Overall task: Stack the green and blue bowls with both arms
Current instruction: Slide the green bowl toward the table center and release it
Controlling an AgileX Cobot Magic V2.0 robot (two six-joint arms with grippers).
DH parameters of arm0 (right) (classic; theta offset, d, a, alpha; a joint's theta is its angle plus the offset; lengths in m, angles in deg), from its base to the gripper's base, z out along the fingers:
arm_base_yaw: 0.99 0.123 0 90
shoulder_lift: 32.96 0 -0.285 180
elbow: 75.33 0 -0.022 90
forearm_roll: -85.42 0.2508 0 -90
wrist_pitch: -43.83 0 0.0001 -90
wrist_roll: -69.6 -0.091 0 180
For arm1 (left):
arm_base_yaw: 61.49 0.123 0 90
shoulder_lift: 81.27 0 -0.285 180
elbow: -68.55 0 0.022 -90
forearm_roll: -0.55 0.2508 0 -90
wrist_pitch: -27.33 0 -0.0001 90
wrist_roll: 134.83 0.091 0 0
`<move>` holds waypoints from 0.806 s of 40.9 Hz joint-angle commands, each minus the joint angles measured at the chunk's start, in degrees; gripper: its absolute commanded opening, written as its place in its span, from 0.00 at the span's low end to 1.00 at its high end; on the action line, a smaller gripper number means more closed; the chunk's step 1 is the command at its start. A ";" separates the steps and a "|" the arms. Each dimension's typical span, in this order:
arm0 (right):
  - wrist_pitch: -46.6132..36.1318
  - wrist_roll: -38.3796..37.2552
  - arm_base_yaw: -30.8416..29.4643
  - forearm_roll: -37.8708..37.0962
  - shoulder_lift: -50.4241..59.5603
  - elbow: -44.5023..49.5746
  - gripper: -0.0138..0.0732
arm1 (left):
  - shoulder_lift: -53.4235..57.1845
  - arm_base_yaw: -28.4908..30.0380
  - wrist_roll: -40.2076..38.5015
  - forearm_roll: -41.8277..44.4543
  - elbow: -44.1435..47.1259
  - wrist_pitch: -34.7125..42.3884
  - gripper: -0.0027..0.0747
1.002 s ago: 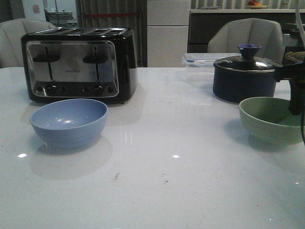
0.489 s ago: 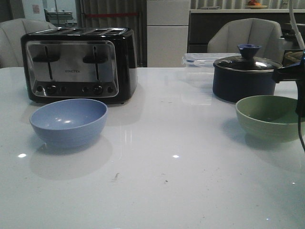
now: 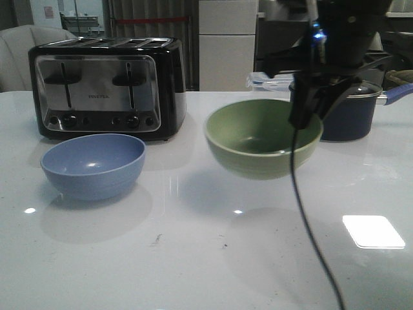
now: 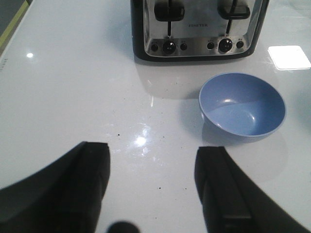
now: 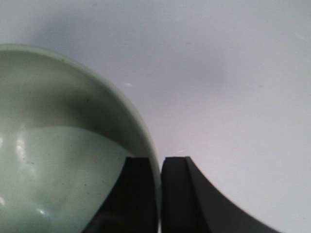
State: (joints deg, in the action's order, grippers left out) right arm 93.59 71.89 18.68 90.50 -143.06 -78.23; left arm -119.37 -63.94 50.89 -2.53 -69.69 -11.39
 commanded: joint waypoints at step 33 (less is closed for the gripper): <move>-8.53 2.52 7.37 0.83 2.63 -0.50 0.72 | -0.58 -0.27 -0.10 -0.48 -1.63 4.75 0.62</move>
State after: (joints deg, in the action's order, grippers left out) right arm 87.95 72.40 25.68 91.43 -148.10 -78.10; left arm -119.37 -63.94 50.89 -2.53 -69.69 -11.39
